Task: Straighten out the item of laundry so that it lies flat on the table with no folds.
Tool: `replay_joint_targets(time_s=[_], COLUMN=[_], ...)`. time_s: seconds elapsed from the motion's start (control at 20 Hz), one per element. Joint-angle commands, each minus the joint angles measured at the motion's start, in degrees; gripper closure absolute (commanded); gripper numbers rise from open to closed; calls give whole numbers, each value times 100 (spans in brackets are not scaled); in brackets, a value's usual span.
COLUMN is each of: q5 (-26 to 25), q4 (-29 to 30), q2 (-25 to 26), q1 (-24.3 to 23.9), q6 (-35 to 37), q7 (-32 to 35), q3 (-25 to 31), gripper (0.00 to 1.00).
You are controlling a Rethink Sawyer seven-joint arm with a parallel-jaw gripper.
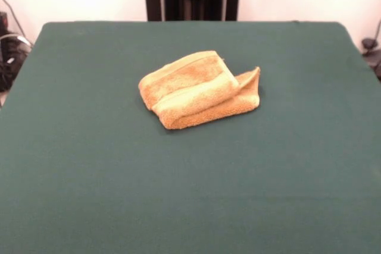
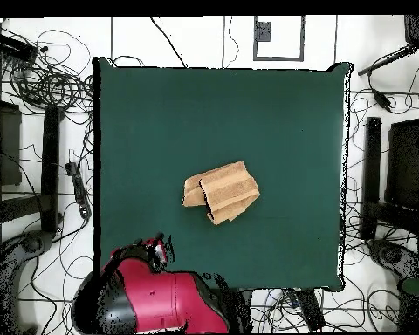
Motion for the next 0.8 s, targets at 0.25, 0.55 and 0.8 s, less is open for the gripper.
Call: replay_joint_targets(time_s=[0.25, 0.55, 0.8], q5=[402, 374, 354], q4=[176, 176, 129], q2=[18, 328, 403], q1=[71, 37, 88], q6=[96, -240, -282], q7=[1331, 1345, 1374], q3=[7, 17, -31], gripper=[0, 0, 0])
